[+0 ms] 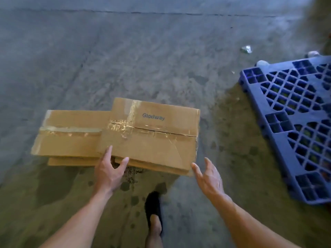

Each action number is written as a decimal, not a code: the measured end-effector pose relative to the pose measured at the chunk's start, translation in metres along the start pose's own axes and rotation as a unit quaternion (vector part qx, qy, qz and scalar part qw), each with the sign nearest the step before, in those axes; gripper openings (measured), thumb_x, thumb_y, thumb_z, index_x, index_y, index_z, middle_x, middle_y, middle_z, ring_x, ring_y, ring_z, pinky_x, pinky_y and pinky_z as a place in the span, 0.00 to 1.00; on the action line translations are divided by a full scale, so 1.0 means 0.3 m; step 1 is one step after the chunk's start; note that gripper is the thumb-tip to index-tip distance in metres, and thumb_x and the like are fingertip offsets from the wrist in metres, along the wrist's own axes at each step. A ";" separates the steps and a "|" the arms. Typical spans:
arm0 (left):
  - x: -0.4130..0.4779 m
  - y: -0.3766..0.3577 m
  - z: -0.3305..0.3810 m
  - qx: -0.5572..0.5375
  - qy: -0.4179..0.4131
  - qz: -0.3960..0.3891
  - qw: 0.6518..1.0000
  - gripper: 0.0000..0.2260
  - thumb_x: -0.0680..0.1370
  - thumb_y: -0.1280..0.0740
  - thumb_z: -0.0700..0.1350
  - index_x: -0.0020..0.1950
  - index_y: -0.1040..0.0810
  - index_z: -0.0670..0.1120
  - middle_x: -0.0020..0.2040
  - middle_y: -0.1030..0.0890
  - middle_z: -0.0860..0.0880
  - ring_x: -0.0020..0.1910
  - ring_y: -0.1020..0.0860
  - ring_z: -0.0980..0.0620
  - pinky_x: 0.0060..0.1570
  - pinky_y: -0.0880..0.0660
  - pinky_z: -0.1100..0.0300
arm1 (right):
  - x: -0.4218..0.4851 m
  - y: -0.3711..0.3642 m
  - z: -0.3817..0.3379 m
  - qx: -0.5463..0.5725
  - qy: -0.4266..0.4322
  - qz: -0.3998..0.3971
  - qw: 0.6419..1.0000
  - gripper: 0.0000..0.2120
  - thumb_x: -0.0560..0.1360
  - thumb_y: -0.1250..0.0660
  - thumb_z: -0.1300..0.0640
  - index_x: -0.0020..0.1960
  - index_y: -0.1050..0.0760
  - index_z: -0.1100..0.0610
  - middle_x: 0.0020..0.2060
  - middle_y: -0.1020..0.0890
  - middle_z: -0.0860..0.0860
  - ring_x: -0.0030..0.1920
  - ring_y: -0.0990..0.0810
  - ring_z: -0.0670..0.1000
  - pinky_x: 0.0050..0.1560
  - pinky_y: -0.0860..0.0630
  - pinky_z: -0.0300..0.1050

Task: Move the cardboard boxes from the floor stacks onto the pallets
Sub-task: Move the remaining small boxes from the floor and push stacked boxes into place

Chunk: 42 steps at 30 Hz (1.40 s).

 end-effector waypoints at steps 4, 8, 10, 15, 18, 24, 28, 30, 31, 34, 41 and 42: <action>0.304 -0.042 -0.154 0.026 -0.027 0.001 0.999 0.38 0.76 0.30 0.59 0.80 0.39 0.44 0.78 0.35 0.44 0.76 0.35 0.42 0.73 0.37 0.45 | 0.157 -0.172 -0.029 0.021 -0.040 0.024 0.999 0.36 0.80 0.38 0.39 0.81 0.44 0.55 0.78 0.36 0.53 0.76 0.37 0.53 0.74 0.41 0.47; 0.495 -0.096 -0.315 0.073 -0.021 -0.023 0.997 0.40 0.74 0.28 0.60 0.80 0.39 0.46 0.79 0.37 0.47 0.76 0.36 0.44 0.72 0.35 0.45 | 0.280 -0.253 0.008 0.030 -0.091 0.062 0.993 0.31 0.78 0.35 0.38 0.72 0.32 0.56 0.69 0.26 0.55 0.67 0.27 0.54 0.65 0.30 0.47; 0.549 -0.117 -0.364 0.076 -0.027 -0.031 0.996 0.42 0.71 0.27 0.61 0.80 0.38 0.47 0.79 0.37 0.49 0.77 0.37 0.47 0.72 0.38 0.54 | 0.316 -0.270 0.030 0.048 -0.101 0.077 0.991 0.22 0.76 0.32 0.40 0.61 0.27 0.55 0.55 0.21 0.53 0.55 0.23 0.53 0.51 0.30 0.44; 0.605 -0.147 -0.455 0.039 -0.027 -0.032 0.998 0.47 0.66 0.23 0.60 0.79 0.38 0.46 0.77 0.33 0.46 0.76 0.35 0.48 0.72 0.37 0.55 | 0.339 -0.297 0.061 0.127 -0.099 0.080 0.984 0.36 0.70 0.31 0.31 0.73 0.29 0.48 0.62 0.21 0.47 0.59 0.21 0.48 0.60 0.23 0.45; 0.626 -0.152 -0.495 -0.004 0.030 -0.070 0.997 0.48 0.62 0.23 0.69 0.74 0.32 0.48 0.69 0.24 0.45 0.66 0.25 0.45 0.61 0.25 0.52 | 0.342 -0.307 0.082 0.157 -0.114 0.066 0.979 0.44 0.65 0.32 0.24 0.76 0.35 0.41 0.69 0.23 0.48 0.65 0.22 0.51 0.68 0.25 0.53; 0.652 -0.137 -0.480 -0.088 0.047 -0.101 0.990 0.51 0.57 0.25 0.72 0.73 0.33 0.50 0.67 0.23 0.48 0.62 0.24 0.46 0.59 0.26 0.53 | 0.345 -0.315 0.027 0.225 -0.103 0.071 0.966 0.46 0.66 0.32 0.25 0.79 0.42 0.39 0.71 0.29 0.45 0.66 0.28 0.48 0.69 0.31 0.45; 0.625 -0.073 -0.413 -0.141 0.021 -0.078 0.987 0.44 0.65 0.20 0.60 0.75 0.35 0.49 0.66 0.25 0.49 0.62 0.26 0.48 0.50 0.29 0.69 | 0.350 -0.235 -0.034 0.228 -0.057 0.066 0.970 0.51 0.60 0.33 0.21 0.78 0.41 0.39 0.73 0.29 0.48 0.69 0.27 0.52 0.71 0.29 0.55; 0.588 -0.030 -0.385 -0.167 0.022 -0.060 0.984 0.42 0.66 0.21 0.56 0.75 0.34 0.49 0.65 0.25 0.51 0.62 0.25 0.50 0.50 0.29 0.71 | 0.343 -0.176 -0.071 0.237 -0.041 0.062 0.969 0.49 0.61 0.32 0.24 0.78 0.40 0.38 0.72 0.30 0.48 0.68 0.26 0.53 0.68 0.26 0.58; 0.563 -0.008 -0.375 -0.185 0.023 -0.053 0.981 0.43 0.64 0.20 0.59 0.75 0.34 0.50 0.65 0.24 0.51 0.62 0.24 0.50 0.53 0.27 0.68 | 0.336 -0.147 -0.089 0.245 -0.037 0.060 0.967 0.47 0.62 0.30 0.26 0.77 0.40 0.36 0.72 0.30 0.48 0.67 0.25 0.54 0.65 0.24 0.60; 0.461 0.054 -0.324 -0.233 0.036 -0.034 0.971 0.48 0.59 0.20 0.66 0.74 0.33 0.54 0.66 0.23 0.51 0.63 0.23 0.49 0.60 0.23 0.54 | 0.298 -0.046 -0.142 0.275 -0.002 0.047 0.960 0.42 0.69 0.26 0.35 0.78 0.40 0.37 0.69 0.29 0.47 0.60 0.21 0.52 0.56 0.18 0.61; 0.106 0.131 -0.084 -0.282 0.062 0.087 0.953 0.40 0.71 0.23 0.44 0.79 0.39 0.46 0.58 0.28 0.58 0.62 0.30 0.53 0.44 0.32 0.75 | 0.215 0.255 -0.215 0.296 0.092 -0.010 0.951 0.41 0.72 0.27 0.45 0.80 0.44 0.39 0.69 0.29 0.48 0.54 0.19 0.48 0.43 0.15 0.51; 0.038 0.136 -0.063 -0.294 0.069 0.111 0.947 0.41 0.71 0.22 0.44 0.79 0.39 0.46 0.61 0.29 0.57 0.62 0.31 0.54 0.44 0.32 0.75 | 0.207 0.301 -0.222 0.291 0.107 -0.026 0.950 0.43 0.70 0.26 0.44 0.79 0.44 0.37 0.70 0.30 0.48 0.56 0.19 0.50 0.45 0.15 0.53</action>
Point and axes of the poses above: each hand's wrist, its own x-axis towards the middle knuckle, its own y-axis out of the back of the hand, z = x × y, the point moved 3 cm from there along x, towards the middle knuckle
